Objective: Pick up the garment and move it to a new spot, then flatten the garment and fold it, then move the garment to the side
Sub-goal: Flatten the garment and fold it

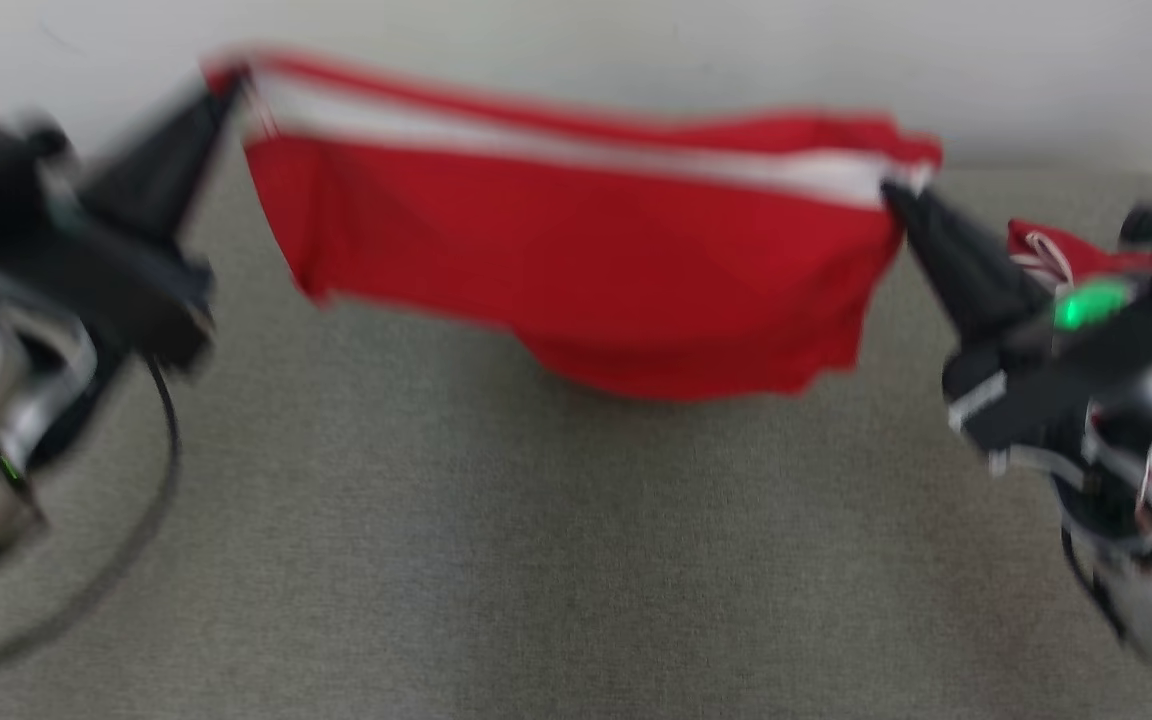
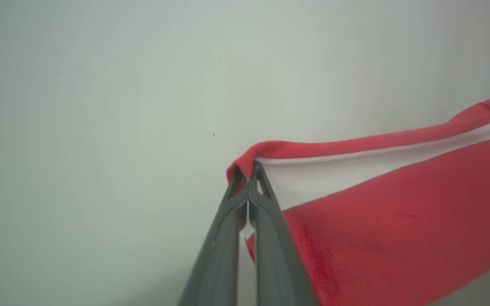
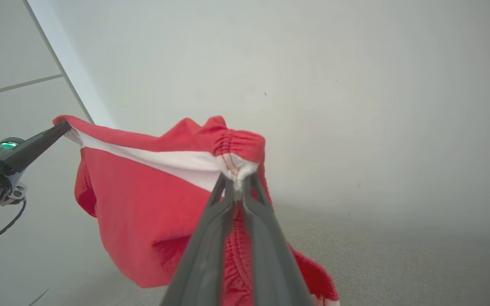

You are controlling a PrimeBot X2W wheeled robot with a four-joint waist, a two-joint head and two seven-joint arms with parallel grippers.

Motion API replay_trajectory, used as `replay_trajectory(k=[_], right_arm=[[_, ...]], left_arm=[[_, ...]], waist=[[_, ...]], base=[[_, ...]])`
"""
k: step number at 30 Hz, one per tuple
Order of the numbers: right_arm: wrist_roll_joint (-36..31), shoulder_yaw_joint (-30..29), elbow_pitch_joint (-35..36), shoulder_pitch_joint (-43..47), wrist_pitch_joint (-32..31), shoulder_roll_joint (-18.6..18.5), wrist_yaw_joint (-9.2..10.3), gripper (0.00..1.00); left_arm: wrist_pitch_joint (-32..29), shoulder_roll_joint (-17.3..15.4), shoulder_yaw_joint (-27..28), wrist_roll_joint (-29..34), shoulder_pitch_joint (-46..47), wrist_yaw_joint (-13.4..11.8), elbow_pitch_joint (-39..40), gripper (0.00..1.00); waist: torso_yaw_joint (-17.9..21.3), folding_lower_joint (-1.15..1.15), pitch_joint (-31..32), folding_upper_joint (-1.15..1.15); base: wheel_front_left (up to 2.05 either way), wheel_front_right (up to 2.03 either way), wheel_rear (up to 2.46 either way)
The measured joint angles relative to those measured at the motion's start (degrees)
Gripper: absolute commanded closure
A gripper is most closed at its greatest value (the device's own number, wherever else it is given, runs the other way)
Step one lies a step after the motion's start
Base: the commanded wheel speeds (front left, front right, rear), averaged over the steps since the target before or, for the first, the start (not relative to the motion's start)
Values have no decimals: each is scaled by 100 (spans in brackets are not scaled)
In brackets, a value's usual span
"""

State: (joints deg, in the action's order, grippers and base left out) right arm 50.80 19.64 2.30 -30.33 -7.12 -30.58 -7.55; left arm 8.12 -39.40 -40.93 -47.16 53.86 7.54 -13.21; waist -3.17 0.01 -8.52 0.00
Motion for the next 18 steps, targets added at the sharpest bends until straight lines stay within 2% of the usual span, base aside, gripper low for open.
replay_trajectory(k=[8,10,18], right_arm=[[37,-363,-993,-2555,-759,733,0,100],[40,-502,-1318,-3153,-880,943,0,100],[-487,-542,-2401,-5025,-1112,1378,0,100]], left_arm=[[-197,-81,-713,-698,2711,0,-743,100],[-204,-114,-893,-931,3235,0,-913,100],[-85,-270,-1740,-1207,4863,0,-1393,100]], waist=[[138,1,-902,1],[179,1,-1122,1],[380,1,-1891,1]], base=[[0,0,0],[0,0,0],[0,0,0]])
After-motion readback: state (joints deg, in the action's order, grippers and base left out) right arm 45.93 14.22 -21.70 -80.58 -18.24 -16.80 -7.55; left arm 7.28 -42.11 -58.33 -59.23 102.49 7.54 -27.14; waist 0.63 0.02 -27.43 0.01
